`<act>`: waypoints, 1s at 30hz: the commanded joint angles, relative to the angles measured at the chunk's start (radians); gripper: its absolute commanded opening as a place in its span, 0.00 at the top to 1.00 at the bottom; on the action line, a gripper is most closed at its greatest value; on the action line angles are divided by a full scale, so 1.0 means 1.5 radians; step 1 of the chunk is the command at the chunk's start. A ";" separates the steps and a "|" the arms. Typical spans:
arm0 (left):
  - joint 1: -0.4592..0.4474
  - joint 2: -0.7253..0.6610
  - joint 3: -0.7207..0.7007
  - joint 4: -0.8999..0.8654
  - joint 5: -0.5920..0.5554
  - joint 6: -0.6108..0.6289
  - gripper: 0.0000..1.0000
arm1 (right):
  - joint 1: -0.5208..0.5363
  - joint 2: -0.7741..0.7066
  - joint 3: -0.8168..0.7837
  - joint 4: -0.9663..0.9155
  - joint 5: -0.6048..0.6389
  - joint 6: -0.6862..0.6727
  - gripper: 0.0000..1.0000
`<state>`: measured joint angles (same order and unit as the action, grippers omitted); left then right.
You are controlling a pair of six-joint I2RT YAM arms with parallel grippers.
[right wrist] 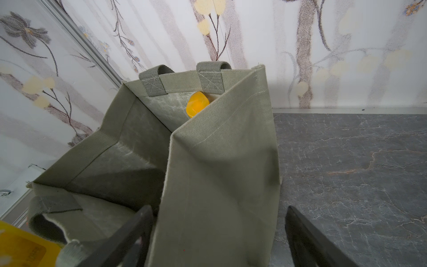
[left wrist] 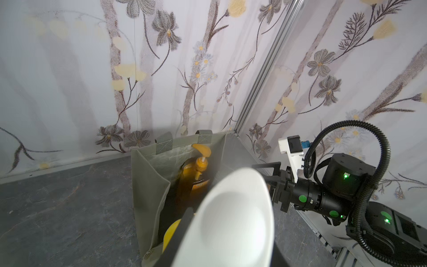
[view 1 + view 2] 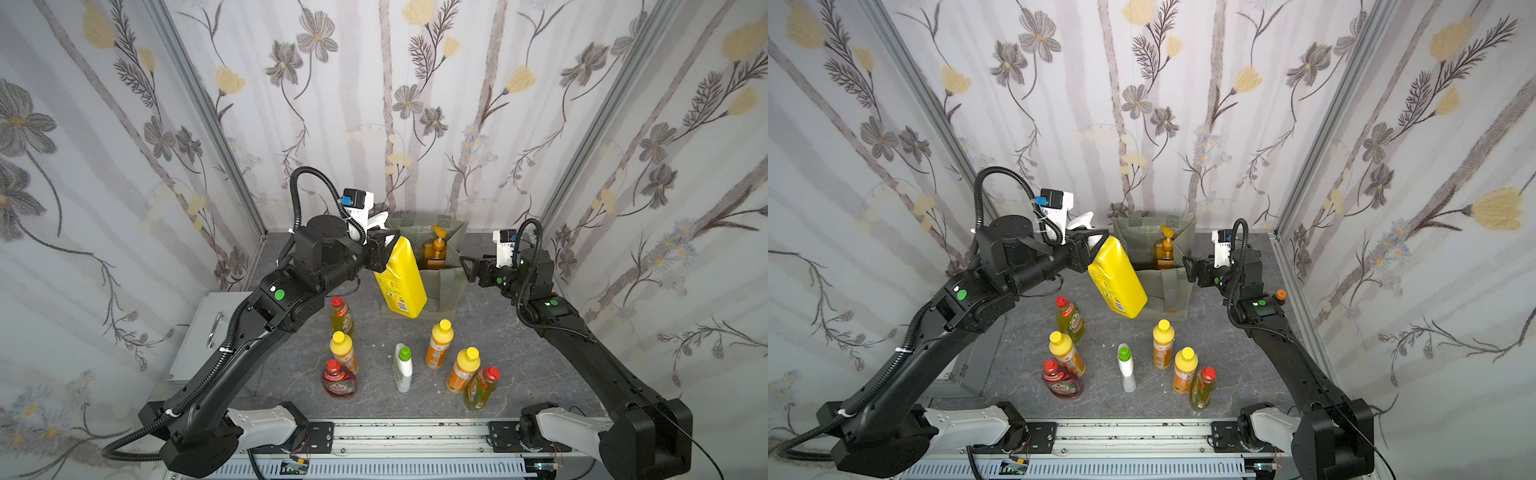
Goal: Pack dish soap into the shopping bag
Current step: Place the bottle of dish soap in the shopping bag.
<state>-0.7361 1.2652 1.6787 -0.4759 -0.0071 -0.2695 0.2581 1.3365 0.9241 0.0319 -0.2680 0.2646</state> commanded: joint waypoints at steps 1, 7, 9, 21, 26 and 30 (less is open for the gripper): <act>0.003 0.026 0.061 0.188 -0.007 -0.023 1.00 | 0.001 0.008 0.004 0.005 -0.007 -0.011 0.11; 0.010 0.122 0.190 0.182 -0.006 -0.013 1.00 | 0.003 0.017 0.007 0.006 -0.010 -0.013 0.11; 0.012 0.161 0.237 0.173 -0.004 -0.010 1.00 | 0.002 0.019 0.007 0.006 -0.010 -0.013 0.11; 0.026 0.357 0.436 0.110 -0.067 0.055 1.00 | 0.003 -0.071 -0.020 0.033 -0.017 -0.012 0.11; 0.030 0.420 0.489 0.081 -0.095 0.091 1.00 | 0.002 -0.155 -0.048 0.048 0.006 -0.007 0.10; 0.031 0.447 0.489 0.087 -0.104 0.108 1.00 | 0.002 -0.165 -0.049 0.045 0.012 -0.007 0.13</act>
<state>-0.6918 1.9316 2.3859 -0.5583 -0.1280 -0.1307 0.2607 1.0889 0.8536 0.0685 -0.2733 0.2573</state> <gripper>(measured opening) 0.315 0.877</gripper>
